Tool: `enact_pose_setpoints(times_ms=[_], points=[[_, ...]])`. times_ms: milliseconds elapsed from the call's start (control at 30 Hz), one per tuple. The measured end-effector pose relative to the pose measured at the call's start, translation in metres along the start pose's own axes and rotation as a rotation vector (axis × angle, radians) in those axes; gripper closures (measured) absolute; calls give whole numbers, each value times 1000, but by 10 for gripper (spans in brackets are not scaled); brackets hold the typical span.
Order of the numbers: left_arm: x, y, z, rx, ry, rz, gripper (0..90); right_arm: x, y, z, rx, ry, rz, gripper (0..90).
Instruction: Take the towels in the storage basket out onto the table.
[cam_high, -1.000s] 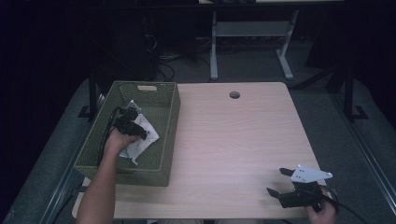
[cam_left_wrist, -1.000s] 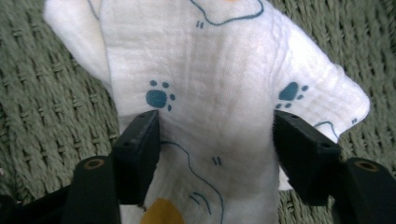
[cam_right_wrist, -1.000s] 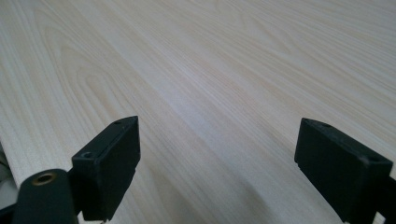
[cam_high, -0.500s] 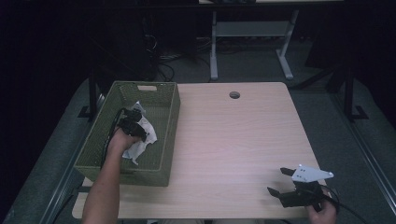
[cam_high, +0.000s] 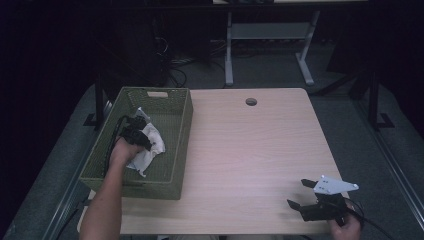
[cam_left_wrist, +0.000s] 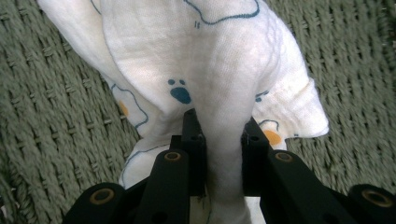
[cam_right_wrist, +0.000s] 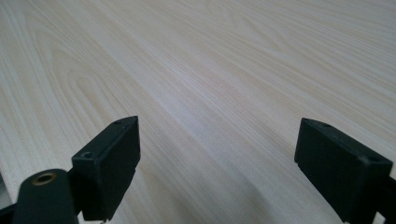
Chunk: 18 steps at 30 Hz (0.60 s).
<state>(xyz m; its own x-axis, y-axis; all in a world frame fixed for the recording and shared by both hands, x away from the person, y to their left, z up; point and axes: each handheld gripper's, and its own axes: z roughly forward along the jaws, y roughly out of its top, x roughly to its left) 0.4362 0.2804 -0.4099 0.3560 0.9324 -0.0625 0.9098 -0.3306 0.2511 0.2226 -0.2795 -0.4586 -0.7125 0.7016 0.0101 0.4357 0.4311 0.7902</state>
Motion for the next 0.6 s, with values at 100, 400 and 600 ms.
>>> enact_pose_setpoints(times_ms=[100, 400, 600], points=[[1, -3, -7, -21, 7, 3, 770, 0, 0, 1, -6, -3, 1, 140], [1, -12, -34, -103, -39, 12, 771, 0, 0, 2, -6, -11, 8, 140], [-2, -15, -50, -154, -70, 30, 773, 1, 1, 5, 2, -9, 4, 140]])
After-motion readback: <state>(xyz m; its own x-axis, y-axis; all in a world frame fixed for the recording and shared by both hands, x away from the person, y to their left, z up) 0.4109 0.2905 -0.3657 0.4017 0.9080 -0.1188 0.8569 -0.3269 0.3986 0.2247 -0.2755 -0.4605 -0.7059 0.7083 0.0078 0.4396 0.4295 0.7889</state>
